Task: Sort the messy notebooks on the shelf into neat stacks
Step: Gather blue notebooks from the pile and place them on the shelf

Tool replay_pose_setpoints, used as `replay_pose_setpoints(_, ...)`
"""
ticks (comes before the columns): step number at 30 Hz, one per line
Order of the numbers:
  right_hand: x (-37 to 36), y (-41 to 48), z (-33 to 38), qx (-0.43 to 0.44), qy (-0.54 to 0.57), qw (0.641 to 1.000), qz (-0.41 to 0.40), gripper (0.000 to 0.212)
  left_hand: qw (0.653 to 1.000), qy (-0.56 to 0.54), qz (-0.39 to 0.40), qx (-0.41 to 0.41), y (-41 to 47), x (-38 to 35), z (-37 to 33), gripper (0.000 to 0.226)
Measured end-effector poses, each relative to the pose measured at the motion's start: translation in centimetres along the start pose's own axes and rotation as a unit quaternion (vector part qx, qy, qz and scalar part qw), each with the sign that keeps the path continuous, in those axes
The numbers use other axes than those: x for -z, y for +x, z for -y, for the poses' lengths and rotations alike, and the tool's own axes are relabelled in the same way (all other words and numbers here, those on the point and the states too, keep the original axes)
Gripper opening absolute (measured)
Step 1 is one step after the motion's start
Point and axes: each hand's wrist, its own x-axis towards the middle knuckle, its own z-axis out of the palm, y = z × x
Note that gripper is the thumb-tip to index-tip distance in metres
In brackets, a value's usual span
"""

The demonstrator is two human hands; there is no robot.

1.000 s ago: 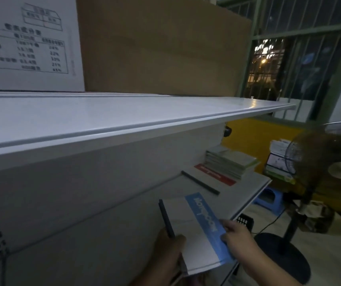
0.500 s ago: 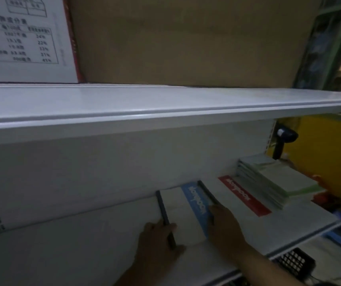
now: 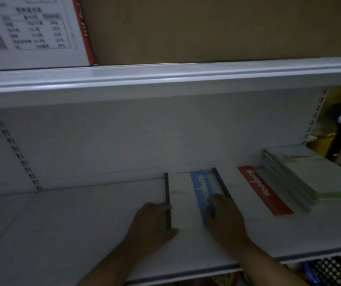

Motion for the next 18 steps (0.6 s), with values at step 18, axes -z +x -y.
replay_pose_setpoints(18, -3.2, 1.7, -0.4, 0.115, -0.162, 0.979, 0.048, 0.095, 0.978, 0.193, 0.068, 0.048, -8.9, 14.1, 8.9, 0.061)
